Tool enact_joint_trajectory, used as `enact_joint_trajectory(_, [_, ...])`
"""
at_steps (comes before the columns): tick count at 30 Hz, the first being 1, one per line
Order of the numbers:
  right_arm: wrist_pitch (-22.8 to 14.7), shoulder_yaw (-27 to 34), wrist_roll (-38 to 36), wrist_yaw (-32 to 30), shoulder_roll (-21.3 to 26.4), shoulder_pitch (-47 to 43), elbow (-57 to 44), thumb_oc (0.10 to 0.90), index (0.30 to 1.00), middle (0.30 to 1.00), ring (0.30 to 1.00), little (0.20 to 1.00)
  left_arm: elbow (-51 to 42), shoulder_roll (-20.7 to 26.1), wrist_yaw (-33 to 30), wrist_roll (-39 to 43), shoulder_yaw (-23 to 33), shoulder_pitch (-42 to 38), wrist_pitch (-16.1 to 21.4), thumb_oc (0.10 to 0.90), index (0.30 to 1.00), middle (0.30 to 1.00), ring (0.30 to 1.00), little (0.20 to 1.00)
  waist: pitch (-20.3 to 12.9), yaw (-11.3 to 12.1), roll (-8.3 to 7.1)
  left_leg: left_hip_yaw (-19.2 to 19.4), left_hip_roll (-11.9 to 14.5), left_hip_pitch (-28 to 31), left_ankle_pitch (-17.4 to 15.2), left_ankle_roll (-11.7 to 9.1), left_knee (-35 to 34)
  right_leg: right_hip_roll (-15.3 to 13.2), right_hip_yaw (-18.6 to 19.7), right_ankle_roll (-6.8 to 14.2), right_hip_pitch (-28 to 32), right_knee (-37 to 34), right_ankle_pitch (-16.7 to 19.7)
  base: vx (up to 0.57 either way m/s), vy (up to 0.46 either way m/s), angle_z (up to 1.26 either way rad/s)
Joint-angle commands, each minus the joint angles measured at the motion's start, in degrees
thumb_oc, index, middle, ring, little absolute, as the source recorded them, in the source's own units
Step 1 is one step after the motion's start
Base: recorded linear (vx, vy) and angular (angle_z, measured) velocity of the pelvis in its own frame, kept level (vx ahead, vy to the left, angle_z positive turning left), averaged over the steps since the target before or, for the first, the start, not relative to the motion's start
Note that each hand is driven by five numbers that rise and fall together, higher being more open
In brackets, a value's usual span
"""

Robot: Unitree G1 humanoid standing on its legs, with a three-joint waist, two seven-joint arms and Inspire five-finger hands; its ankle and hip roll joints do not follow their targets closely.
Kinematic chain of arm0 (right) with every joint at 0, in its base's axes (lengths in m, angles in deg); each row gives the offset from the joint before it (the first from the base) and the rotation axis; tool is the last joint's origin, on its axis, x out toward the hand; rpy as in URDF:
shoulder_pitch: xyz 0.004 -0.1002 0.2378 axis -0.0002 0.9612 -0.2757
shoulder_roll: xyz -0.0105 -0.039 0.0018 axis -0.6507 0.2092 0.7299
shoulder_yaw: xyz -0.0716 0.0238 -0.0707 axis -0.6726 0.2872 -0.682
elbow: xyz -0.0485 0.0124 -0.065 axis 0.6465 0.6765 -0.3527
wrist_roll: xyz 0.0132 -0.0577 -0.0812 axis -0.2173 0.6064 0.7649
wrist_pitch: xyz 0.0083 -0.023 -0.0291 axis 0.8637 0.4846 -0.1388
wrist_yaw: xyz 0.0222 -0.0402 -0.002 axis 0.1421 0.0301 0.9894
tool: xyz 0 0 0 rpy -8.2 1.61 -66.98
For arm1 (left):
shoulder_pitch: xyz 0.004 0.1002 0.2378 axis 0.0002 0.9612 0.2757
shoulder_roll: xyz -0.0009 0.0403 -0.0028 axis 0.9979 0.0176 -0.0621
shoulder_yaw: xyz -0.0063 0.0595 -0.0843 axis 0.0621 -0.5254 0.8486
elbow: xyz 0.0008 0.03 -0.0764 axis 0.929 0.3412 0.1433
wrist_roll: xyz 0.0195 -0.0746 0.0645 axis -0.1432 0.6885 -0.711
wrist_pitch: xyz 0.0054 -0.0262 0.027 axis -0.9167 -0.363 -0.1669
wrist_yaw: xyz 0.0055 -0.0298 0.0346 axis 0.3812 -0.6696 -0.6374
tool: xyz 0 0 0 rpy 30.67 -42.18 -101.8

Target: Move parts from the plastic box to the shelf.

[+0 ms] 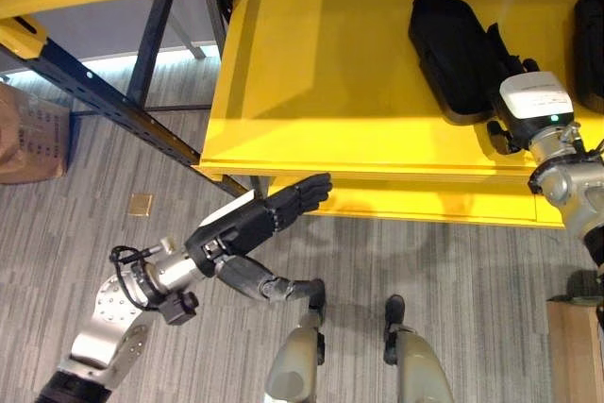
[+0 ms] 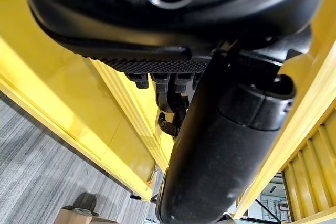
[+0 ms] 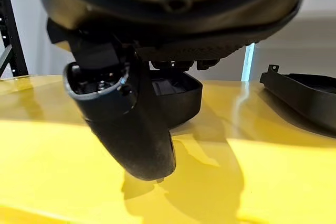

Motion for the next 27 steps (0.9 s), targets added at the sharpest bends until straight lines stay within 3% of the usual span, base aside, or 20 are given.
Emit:
enact_joint_trajectory(1, [-2.07,-4.35,3.37,0.02,0.86,-2.52,-2.77,0.9,1.0,1.0,1.0,1.0,-6.24,-1.77,-0.27,5.01,-0.39,-2.01,4.5,0.9,1.0,1.0,1.0,1.0,-1.61,-0.38,-2.73,-0.37,2.57,2.39,-1.11,-2.52,3.56,-2.37,-4.82,2.13,8.22,-13.58,2.85,0.0,0.0,0.0])
enact_joint_trajectory(3, [-3.25,-5.74,8.04,0.5,1.26,-3.3,-3.66,0.9,1.0,1.0,1.0,1.0,-6.07,-1.7,0.27,5.15,-0.25,-1.83,4.52,0.9,1.0,1.0,1.0,1.0,-1.75,-0.19,-2.78,-0.53,2.48,2.4,-1.07,-2.53,3.48,-2.4,-4.95,2.16,8.17,-13.47,2.85,0.0,0.0,0.0])
enact_joint_trajectory(10, [1.9,-6.29,-6.71,9.65,-0.98,-2.51,-4.08,0.9,1.0,1.0,1.0,1.0,-6.31,-2.08,0.54,4.78,0.05,-1.63,4.5,0.9,1.0,1.0,1.0,1.0,-2.01,0.22,-3.09,-0.58,2.51,2.86,-1.14,-2.43,2.51,-2.55,-5.41,2.25,8.59,-13.87,3.05,0.0,0.0,0.0])
enact_joint_trajectory(13, [2.57,-4.43,-10.75,10.93,-2.68,-1.57,-2.5,0.9,1.0,1.0,1.0,1.0,-6.47,-2.88,0.57,4.0,0.12,-1.88,3.94,0.9,1.0,1.0,1.0,1.0,-1.98,0.32,-3.08,-0.69,2.46,3.1,-1.16,-2.37,2.44,-2.56,-5.52,2.15,8.85,-13.81,3.03,0.0,0.0,0.0])
enact_joint_trajectory(27, [3.1,2.76,-16.76,11.87,-7.94,3.4,-1.58,0.9,1.0,1.0,1.0,1.0,-6.57,-5.1,0.29,2.97,0.13,-2.28,2.74,0.9,1.0,1.0,1.0,1.0,-2.07,-0.15,-2.88,-0.71,2.19,3.83,-1.46,-2.02,2.55,-2.55,-5.14,1.95,9.97,-13.99,3.08,0.0,0.0,0.0])
